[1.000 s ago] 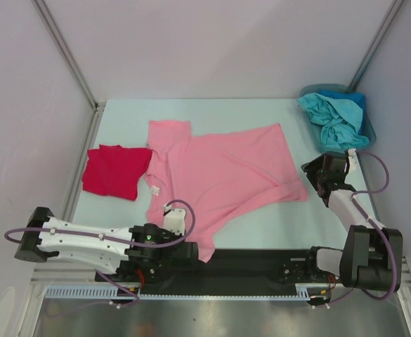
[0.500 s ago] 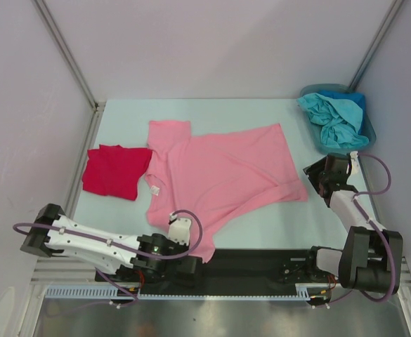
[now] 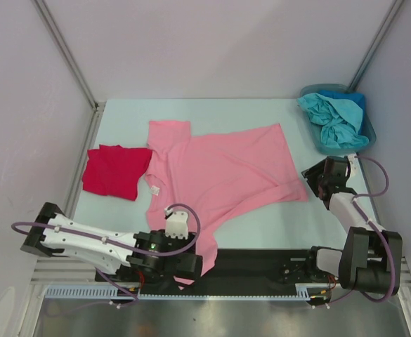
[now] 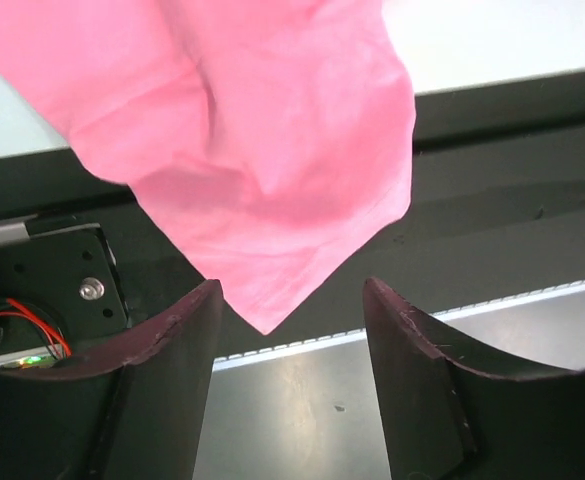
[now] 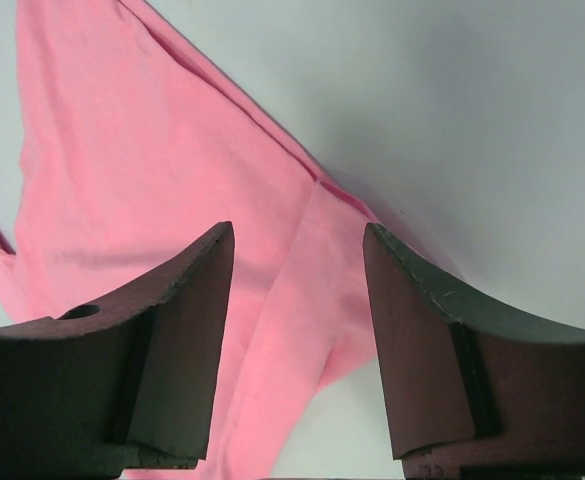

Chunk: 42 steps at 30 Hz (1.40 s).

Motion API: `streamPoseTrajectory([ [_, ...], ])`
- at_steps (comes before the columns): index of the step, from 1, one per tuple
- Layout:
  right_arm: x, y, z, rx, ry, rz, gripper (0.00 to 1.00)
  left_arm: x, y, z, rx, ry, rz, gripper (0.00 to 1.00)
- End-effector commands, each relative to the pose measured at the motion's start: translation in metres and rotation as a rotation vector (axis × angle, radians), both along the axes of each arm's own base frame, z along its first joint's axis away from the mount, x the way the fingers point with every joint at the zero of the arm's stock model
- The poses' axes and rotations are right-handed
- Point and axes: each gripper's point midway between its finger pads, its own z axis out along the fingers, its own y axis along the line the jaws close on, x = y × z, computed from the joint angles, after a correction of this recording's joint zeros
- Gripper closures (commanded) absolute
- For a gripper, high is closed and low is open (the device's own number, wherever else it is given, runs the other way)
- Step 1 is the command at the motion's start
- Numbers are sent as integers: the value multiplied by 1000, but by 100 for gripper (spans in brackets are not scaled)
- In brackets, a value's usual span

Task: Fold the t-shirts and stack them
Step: Flatten the tshirt out

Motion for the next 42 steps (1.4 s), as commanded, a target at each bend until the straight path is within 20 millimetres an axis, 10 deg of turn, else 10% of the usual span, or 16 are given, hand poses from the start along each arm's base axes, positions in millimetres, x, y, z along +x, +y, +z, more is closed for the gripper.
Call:
streamPoseTrajectory([
  [1, -5, 5, 2, -8, -26, 31, 41, 26, 2, 24, -85, -90, 66, 36],
  [10, -24, 9, -9, -19, 3, 57, 41, 76, -3, 36, -81, -181, 85, 36],
  [28, -32, 16, -47, 7, 113, 106, 43, 92, -21, 46, -159, -178, 47, 39],
  [34, -31, 13, -46, 1, 111, 101, 56, 91, -21, 45, -163, -172, 48, 40],
  [42, -27, 13, -40, -11, 95, 96, 100, 90, -25, 41, -146, -161, 45, 41],
])
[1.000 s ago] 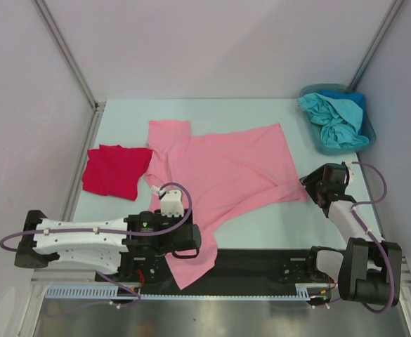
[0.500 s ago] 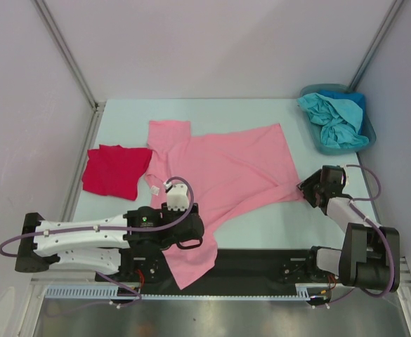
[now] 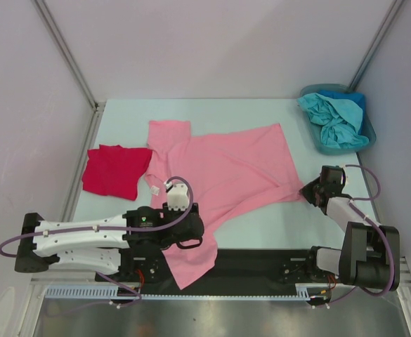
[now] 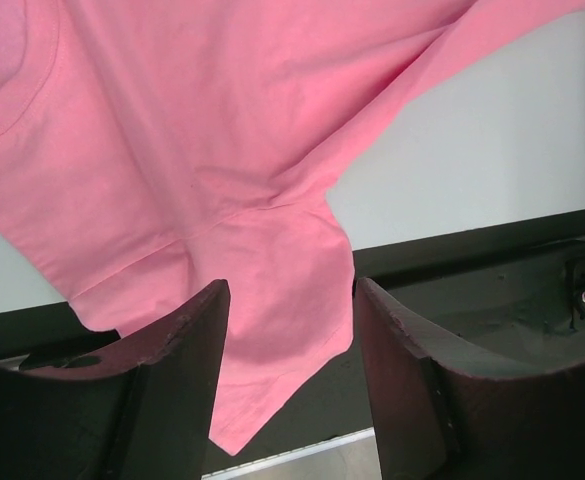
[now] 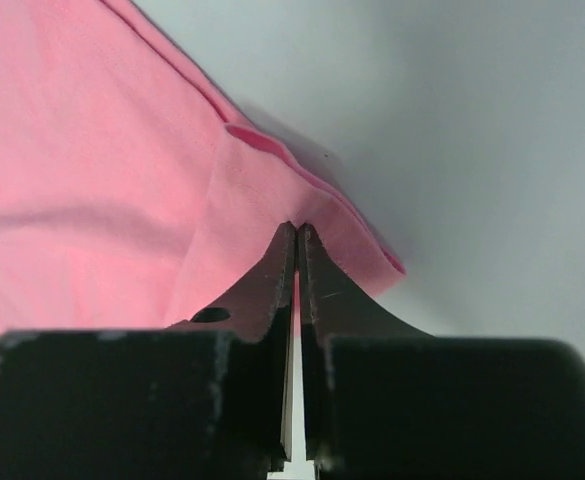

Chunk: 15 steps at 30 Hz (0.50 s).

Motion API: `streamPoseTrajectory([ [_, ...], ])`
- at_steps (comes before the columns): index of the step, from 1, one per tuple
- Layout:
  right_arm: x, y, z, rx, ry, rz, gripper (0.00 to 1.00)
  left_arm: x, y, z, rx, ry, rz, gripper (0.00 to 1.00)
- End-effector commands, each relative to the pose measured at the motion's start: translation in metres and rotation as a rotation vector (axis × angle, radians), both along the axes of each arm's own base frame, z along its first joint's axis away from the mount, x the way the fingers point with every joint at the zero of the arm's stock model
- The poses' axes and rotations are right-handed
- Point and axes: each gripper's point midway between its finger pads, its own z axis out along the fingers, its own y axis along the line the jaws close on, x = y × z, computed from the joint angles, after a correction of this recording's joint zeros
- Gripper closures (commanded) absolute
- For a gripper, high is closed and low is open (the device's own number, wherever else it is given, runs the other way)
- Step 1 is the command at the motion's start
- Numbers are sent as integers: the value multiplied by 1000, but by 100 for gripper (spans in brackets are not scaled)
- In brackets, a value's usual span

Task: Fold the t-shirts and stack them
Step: Flatten the tshirt out

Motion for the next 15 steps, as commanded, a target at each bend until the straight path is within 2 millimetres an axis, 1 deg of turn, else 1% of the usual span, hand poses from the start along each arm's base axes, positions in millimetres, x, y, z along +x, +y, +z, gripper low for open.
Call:
streamPoseTrajectory([
  [1, 9, -2, 8, -20, -32, 3, 100, 0, -7, 5, -19, 2, -13, 41],
  [5, 19, -3, 17, -22, -49, -1, 100, 0, -9, 4, -19, 7, -16, 42],
  [6, 25, -3, 23, -19, -60, -4, 100, 0, -10, 4, -18, 8, -17, 42],
  [9, 33, 2, 31, -9, -72, -1, 100, 0, -11, 5, -18, 7, -20, 42],
  [10, 39, 3, 38, -4, -85, 0, 100, 1, -12, 5, -17, 5, -22, 43],
  [11, 42, 1, 42, -22, -86, -14, 100, 1, -13, 6, -16, 4, -24, 43],
  [12, 45, 4, 45, -24, -92, -4, 100, 1, -13, 7, -18, 3, -25, 43],
  [13, 49, 4, 53, -30, -101, -7, 100, 1, -14, 8, -16, 2, -30, 43],
  [15, 51, 5, 58, -29, -109, -5, 100, 1, -15, 9, -21, 0, -30, 43],
])
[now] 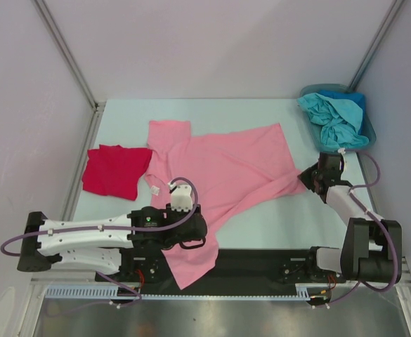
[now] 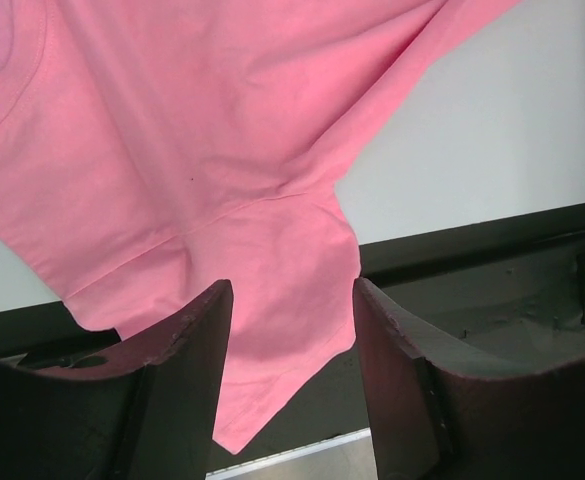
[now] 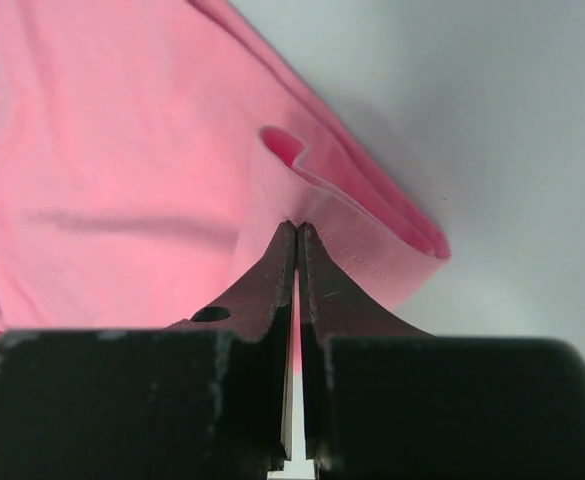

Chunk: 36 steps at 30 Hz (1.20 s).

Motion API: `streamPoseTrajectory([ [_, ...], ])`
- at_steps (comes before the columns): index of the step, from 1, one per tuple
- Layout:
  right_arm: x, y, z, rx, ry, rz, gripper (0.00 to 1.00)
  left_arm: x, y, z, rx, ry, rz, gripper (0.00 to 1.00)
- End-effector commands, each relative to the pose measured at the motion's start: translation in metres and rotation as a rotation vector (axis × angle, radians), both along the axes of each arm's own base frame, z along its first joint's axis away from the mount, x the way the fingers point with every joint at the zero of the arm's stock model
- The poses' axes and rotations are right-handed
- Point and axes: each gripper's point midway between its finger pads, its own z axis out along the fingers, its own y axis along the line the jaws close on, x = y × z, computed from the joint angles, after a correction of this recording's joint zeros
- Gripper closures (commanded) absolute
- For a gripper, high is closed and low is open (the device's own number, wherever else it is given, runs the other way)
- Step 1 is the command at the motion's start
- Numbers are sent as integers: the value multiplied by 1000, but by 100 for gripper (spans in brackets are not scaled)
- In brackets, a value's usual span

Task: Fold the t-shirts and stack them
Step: Flatten the tshirt out

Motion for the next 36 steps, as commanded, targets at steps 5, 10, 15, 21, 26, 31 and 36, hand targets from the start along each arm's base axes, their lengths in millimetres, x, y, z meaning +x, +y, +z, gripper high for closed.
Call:
streamPoseTrajectory([
  [5, 4, 4, 33, -15, -42, 8, 100, 5, -16, 16, -42, -26, -29, 43],
  [10, -22, 7, 54, -46, -57, 33, 100, 5, -26, 10, -45, -30, -61, 43],
  [15, -51, 13, 80, -59, -81, 74, 100, 6, -39, 9, -60, -39, -83, 43],
  [21, -93, 24, 74, -46, -65, 109, 100, 7, -48, 8, -67, -44, -104, 43],
  [26, -107, 18, 67, -58, -41, 66, 100, 8, -48, 9, -68, -46, -109, 43],
  [31, -114, -1, 59, -76, 22, -86, 100, 7, -45, 13, -85, -46, -106, 44],
  [36, -118, -15, 50, -78, 7, -199, 97, 6, -38, 15, -89, -44, -99, 44],
])
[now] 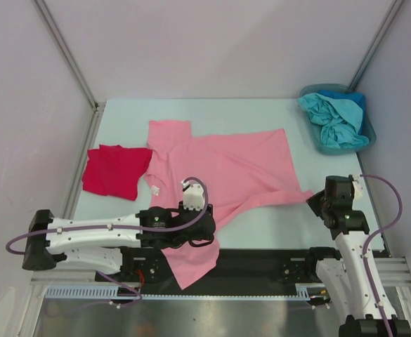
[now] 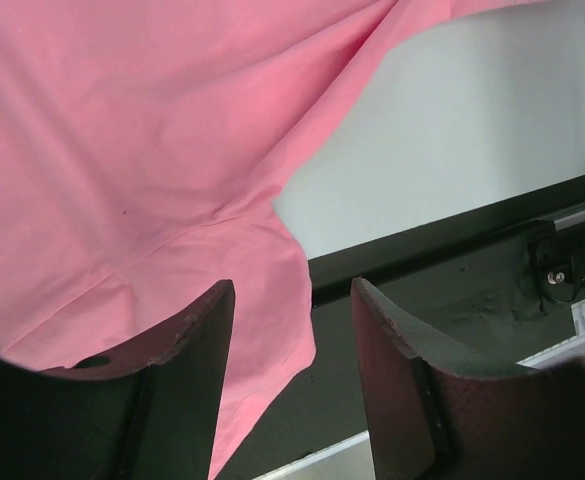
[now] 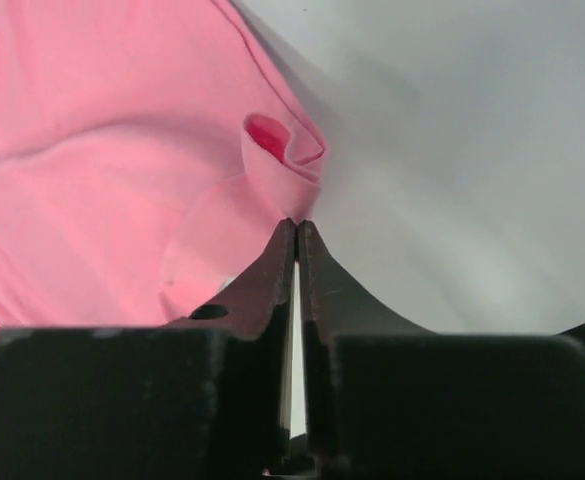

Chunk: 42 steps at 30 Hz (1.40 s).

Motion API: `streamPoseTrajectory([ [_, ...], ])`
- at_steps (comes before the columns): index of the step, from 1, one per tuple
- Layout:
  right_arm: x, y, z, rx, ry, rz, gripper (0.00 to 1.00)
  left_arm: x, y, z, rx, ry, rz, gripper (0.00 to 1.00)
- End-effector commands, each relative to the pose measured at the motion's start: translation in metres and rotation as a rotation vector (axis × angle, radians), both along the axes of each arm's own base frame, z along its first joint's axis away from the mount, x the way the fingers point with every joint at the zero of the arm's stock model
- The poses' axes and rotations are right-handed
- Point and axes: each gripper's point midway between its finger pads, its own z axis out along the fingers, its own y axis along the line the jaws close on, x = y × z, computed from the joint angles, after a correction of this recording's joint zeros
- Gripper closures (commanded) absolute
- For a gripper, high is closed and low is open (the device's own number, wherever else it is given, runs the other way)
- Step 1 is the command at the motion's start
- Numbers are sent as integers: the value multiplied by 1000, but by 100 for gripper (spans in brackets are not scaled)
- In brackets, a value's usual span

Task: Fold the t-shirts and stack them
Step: Flatten the tshirt out

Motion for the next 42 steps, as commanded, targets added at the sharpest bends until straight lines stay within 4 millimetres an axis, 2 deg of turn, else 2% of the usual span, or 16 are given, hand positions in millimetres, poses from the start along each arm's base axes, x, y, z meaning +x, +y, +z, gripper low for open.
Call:
streamPoseTrajectory([
  [1, -2, -19, -3, -30, -13, -127, 83, 1, 2, 13, -41, -8, 4, 44],
  [3, 0, -22, -6, -41, 18, -130, 72, 1, 4, 11, -37, -7, 3, 44],
  [4, 0, -22, -8, -38, 33, -126, 53, 1, 6, 13, -43, -7, 7, 44],
  [5, -1, -23, -9, -37, 46, -130, 44, 1, 7, 12, -42, -6, 10, 44],
  [8, -4, -24, -10, -33, 55, -138, 28, 0, 8, 12, -41, -6, 11, 44],
  [12, -2, -23, -2, -26, 11, -131, 26, 1, 9, 10, -36, -6, 17, 44],
  [17, 17, -14, -16, 1, 54, -58, 27, 0, 8, 9, -33, -1, 15, 45],
  [25, 94, 4, -15, 64, -31, 51, 26, 5, 10, 1, -17, -12, 27, 43],
  [26, 102, 6, -25, 73, -5, 62, 26, 9, 9, 1, -17, -18, 31, 43],
  [28, 129, 8, -11, 82, -70, 75, 26, 28, 6, 0, -9, -35, 44, 43],
  [29, 142, 13, -18, 84, -61, 90, 26, 36, 5, 0, -7, -41, 51, 42],
  [32, 182, 23, 12, 76, -138, 144, 25, 73, 3, 1, -20, -69, 84, 42],
  [34, 201, 27, 6, 72, -120, 166, 25, 104, 3, 9, -62, -107, 107, 42],
  [35, 222, 28, 27, 75, -173, 182, 25, 111, -1, 10, -83, -106, 92, 41],
  [40, 264, 36, 8, 146, -171, 159, 24, 174, 2, 16, -205, -139, 132, 41],
  [42, 286, 38, 20, 116, -214, 189, 23, 200, 0, 10, -276, -107, 132, 41],
])
